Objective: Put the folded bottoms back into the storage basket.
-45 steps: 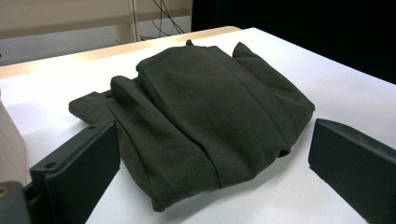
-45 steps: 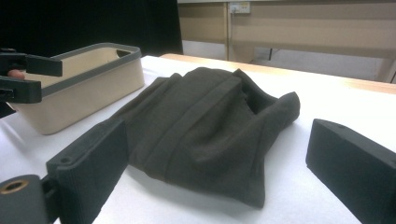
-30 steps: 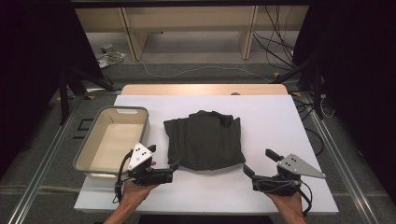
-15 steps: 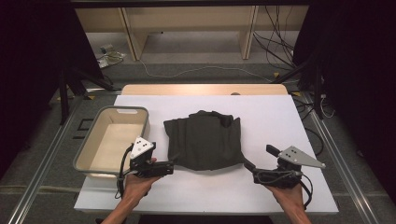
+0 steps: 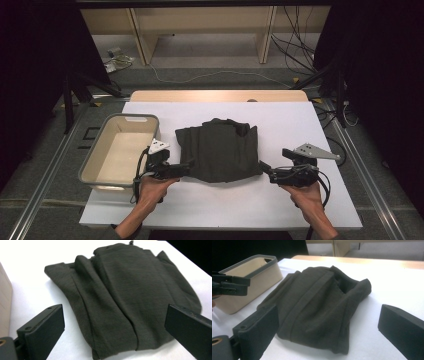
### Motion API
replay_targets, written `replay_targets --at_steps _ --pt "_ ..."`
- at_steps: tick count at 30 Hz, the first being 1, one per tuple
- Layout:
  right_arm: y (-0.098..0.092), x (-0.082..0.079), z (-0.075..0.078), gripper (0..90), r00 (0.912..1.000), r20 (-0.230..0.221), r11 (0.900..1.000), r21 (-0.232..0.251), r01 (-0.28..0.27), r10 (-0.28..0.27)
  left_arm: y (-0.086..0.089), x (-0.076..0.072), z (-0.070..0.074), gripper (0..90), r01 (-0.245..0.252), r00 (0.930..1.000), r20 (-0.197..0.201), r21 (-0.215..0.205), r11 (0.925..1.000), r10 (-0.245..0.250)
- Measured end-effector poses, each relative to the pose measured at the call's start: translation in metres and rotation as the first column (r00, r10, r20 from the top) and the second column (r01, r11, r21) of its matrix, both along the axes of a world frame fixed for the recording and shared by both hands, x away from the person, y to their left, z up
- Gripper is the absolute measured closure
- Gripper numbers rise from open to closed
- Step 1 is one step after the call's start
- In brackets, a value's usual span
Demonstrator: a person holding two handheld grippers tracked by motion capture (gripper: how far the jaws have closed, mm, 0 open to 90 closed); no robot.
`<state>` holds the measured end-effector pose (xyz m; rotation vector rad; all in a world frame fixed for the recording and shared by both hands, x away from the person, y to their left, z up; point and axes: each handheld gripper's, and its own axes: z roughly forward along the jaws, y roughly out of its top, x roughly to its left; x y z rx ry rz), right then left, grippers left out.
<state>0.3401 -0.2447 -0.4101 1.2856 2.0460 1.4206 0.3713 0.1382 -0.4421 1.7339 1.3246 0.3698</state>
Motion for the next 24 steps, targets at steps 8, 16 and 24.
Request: replay_targets --at_steps 8,16,24 --pt "0.001 0.029 -0.006 2.7 0.9958 -0.091 1.0 0.015 0.002 -0.001 -0.002 0.022 -0.014 2.4 -0.025 0.9952 -0.095 0.013 0.9996 0.026" --pt "0.002 0.053 -0.014 2.4 0.9846 -0.175 1.0 0.023 0.012 -0.008 -0.003 0.043 -0.018 2.5 -0.06 0.983 -0.174 -0.004 0.9982 0.058" --pt "0.009 0.08 -0.027 2.2 0.9673 -0.253 1.0 0.004 0.019 -0.017 -0.005 0.059 -0.02 3.0 -0.069 0.9705 -0.231 0.01 0.9976 0.07"
